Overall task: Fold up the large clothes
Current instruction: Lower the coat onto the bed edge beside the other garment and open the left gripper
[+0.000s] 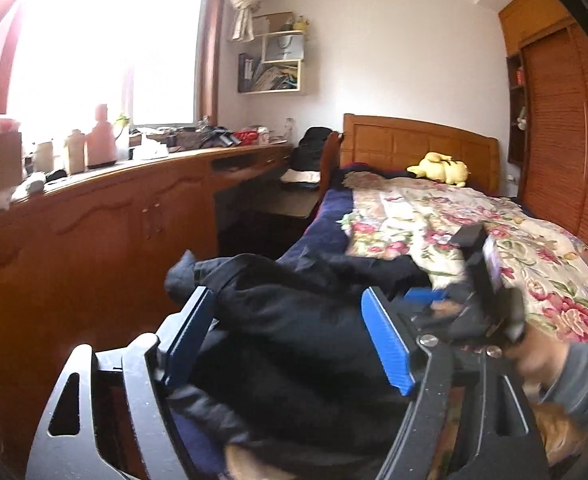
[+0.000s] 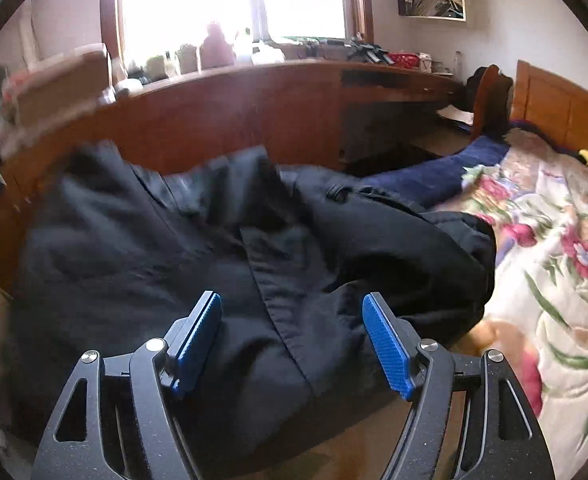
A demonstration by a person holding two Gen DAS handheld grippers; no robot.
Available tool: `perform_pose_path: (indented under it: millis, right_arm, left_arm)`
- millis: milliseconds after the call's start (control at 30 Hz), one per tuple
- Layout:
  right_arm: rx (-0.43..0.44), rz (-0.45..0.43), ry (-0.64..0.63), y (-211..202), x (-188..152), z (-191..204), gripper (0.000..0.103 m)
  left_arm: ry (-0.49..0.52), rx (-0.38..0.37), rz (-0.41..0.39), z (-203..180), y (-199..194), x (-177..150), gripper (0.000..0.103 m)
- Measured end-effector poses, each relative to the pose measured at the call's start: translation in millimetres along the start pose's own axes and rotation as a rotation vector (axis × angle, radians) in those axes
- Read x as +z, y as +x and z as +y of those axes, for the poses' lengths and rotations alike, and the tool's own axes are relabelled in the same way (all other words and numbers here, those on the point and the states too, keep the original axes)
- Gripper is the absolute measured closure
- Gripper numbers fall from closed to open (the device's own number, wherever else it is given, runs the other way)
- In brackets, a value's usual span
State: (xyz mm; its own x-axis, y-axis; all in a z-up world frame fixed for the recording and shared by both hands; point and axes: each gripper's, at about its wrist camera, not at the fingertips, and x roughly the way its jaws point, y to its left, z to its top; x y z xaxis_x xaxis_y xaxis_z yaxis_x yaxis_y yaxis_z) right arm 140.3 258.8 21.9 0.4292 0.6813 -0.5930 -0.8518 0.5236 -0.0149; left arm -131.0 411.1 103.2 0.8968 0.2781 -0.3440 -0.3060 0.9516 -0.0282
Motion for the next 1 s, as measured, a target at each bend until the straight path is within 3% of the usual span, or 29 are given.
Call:
perform_pose_path:
  millis: [167,367,467,633,767,1000]
  right_arm:
    - [0.003,0.004,0.042,-2,-2,-7,0.027]
    - [-0.003,-0.061,0.084,-53,-7,1,0.027]
    - [-0.015,-0.086,0.079,-78,-26,10,0.027]
    - [-0.079,-0.107,0.087,-135,-57,1,0.026]
    - [-0.143,-0.106,0.108,-178,-87,-11,0.019]
    - [-0.285,-0.152,0.151,-247,-134,-27,0.018]
  left_arm:
    - [0.002,-0.018,0.009,-16,2,4,0.023]
    - [0.026,-0.019,0.016,-36,-9,0,0.022]
    - [0.049,-0.022,0.022,-52,-13,-3,0.021]
    - [0.069,-0.053,0.022,-86,-19,-4,0.021]
    - [0.095,-0.082,0.015,-118,-19,-7,0.021]
    - [0.136,-0.140,0.048,-179,-7,-19,0.020]
